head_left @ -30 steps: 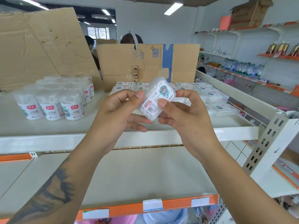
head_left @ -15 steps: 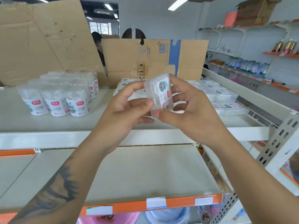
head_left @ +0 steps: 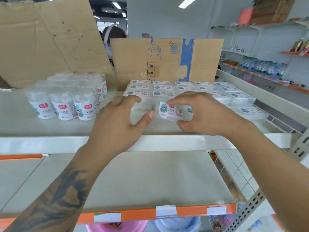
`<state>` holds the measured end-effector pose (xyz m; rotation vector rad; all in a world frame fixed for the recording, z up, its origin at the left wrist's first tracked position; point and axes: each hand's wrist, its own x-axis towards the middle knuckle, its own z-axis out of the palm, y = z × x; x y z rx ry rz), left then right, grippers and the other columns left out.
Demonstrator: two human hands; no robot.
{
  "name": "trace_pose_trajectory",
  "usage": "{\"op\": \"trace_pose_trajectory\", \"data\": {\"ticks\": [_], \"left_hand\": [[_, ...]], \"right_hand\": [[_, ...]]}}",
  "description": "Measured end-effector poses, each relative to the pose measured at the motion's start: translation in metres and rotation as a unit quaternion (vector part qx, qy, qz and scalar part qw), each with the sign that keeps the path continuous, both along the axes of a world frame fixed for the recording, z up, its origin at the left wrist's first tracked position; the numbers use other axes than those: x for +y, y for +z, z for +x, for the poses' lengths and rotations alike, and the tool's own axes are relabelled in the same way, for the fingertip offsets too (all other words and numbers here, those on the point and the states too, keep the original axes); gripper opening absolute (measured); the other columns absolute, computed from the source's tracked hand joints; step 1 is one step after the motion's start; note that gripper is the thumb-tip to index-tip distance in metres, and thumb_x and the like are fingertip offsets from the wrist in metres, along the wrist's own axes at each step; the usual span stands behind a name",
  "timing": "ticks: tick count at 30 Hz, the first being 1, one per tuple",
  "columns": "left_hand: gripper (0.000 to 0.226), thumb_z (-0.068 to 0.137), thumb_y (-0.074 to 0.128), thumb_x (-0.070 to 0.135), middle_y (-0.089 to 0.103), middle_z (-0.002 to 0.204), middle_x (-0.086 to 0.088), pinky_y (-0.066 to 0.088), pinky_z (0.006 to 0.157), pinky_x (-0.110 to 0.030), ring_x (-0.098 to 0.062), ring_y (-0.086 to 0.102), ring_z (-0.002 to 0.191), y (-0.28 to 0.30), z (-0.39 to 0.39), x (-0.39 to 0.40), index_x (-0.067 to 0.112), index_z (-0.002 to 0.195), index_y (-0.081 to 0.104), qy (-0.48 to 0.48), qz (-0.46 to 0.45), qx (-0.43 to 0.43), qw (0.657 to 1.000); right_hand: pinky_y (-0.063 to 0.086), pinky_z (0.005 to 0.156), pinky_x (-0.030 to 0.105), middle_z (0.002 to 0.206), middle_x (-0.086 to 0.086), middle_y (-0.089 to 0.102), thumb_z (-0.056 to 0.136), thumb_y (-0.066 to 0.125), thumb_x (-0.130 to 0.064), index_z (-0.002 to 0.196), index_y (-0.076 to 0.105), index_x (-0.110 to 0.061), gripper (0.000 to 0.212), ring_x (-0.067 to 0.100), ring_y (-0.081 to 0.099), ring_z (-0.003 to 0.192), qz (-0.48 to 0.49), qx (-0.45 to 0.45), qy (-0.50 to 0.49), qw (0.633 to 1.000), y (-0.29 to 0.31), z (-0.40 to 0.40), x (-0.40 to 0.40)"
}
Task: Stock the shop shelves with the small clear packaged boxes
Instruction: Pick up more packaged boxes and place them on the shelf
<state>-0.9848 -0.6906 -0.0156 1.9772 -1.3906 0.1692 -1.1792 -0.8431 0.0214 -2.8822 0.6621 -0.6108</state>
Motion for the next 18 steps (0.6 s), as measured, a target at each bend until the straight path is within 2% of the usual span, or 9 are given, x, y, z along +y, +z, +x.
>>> {"op": "trace_pose_trajectory", "data": {"ticks": [2,7,12,13,16,18], "left_hand": [[0.070,0.083,0.043,0.076,0.053,0.146,0.004,0.045,0.107,-0.046,-0.025,0.053,0.130,0.004,0.005,-0.003,0.037,0.141,0.051,0.010,0.031,-0.026,0.999],[0.083,0.082,0.034,0.084,0.031,0.165,0.008,0.029,0.121,-0.049,-0.023,0.032,0.150,0.014,0.020,-0.016,0.043,0.154,0.035,0.016,0.113,-0.074,0.991],[0.079,0.091,0.042,0.077,0.014,0.171,0.010,0.015,0.126,-0.044,-0.016,0.013,0.157,0.022,0.021,-0.027,0.044,0.160,0.022,-0.012,0.174,-0.080,0.981],[0.079,0.092,0.042,0.076,0.013,0.171,0.011,0.014,0.126,-0.042,-0.016,0.011,0.157,0.023,0.020,-0.029,0.043,0.161,0.021,-0.020,0.180,-0.081,0.980],[0.078,0.094,0.039,0.074,0.014,0.171,0.010,0.015,0.126,-0.041,-0.018,0.010,0.157,0.021,0.019,-0.035,0.041,0.161,0.021,-0.035,0.180,-0.074,0.980],[0.076,0.094,0.037,0.075,0.014,0.171,0.010,0.014,0.127,-0.041,-0.019,0.008,0.158,0.020,0.017,-0.039,0.041,0.161,0.020,-0.035,0.181,-0.067,0.981]], "right_hand": [[0.033,0.099,0.004,0.129,-0.011,0.065,0.079,0.080,-0.018,0.127,0.071,-0.026,0.050,0.005,0.056,0.120,0.018,0.011,0.009,1.000,-0.001,0.003,-0.008],[0.041,0.108,0.023,0.126,-0.016,0.068,0.085,0.077,-0.013,0.121,0.073,-0.031,0.040,0.005,0.059,0.121,0.053,0.010,0.023,0.998,-0.009,0.004,-0.019],[0.036,0.098,0.007,0.127,-0.013,0.066,0.087,0.078,-0.020,0.124,0.070,-0.030,0.039,0.004,0.056,0.119,0.034,0.000,0.024,0.999,-0.018,0.001,-0.027],[0.037,0.100,0.010,0.127,-0.013,0.065,0.087,0.078,-0.024,0.124,0.070,-0.028,0.038,0.004,0.056,0.119,0.034,-0.024,0.027,0.999,-0.018,-0.001,-0.028],[0.044,0.108,0.034,0.127,-0.007,0.065,0.088,0.077,-0.037,0.123,0.070,-0.025,0.038,0.013,0.059,0.121,-0.007,-0.106,-0.003,0.994,-0.020,-0.010,-0.035],[0.043,0.109,0.046,0.133,-0.006,0.062,0.086,0.071,-0.051,0.127,0.067,-0.029,0.046,0.019,0.056,0.127,-0.040,-0.118,-0.047,0.991,-0.019,-0.017,-0.042]]}}
